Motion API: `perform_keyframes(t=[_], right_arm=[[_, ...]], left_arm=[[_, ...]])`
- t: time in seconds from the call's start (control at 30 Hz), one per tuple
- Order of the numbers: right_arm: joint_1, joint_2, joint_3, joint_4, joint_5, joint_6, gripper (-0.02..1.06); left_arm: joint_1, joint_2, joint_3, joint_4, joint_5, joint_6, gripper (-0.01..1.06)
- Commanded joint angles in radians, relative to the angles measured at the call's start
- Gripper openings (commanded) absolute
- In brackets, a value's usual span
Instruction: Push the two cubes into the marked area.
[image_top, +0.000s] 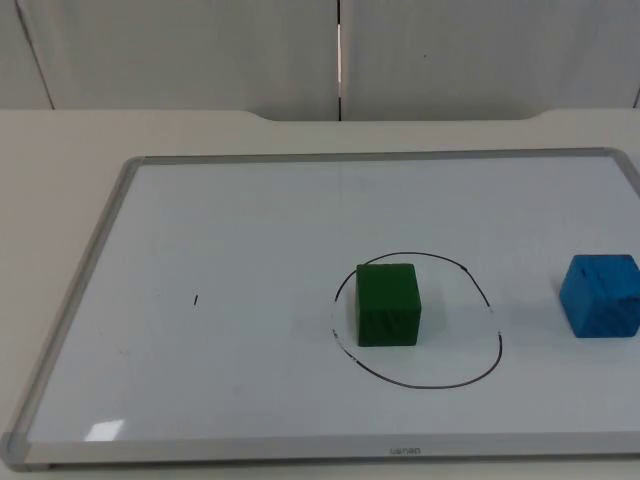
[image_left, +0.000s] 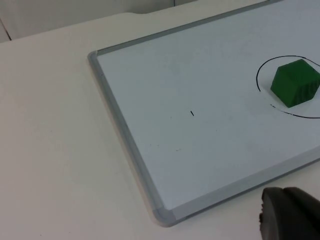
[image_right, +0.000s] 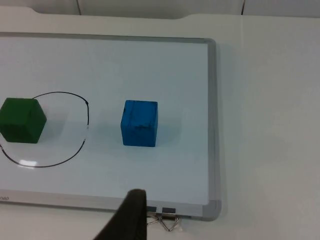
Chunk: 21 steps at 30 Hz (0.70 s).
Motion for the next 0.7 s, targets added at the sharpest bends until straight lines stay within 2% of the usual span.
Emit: perform_keyframes(t=[0.0, 0.67], right_arm=[[-0.004, -0.005, 0.001, 0.006, -0.005, -0.002, 1.05], [-0.004, -0.005, 0.001, 0.006, -0.003, -0.002, 1.05]], left_arm=[[0.003, -0.004, 0.005, 0.000, -0.012, 0.001, 0.00], [0.003, -0.004, 0.005, 0.000, -0.012, 0.001, 0.00]])
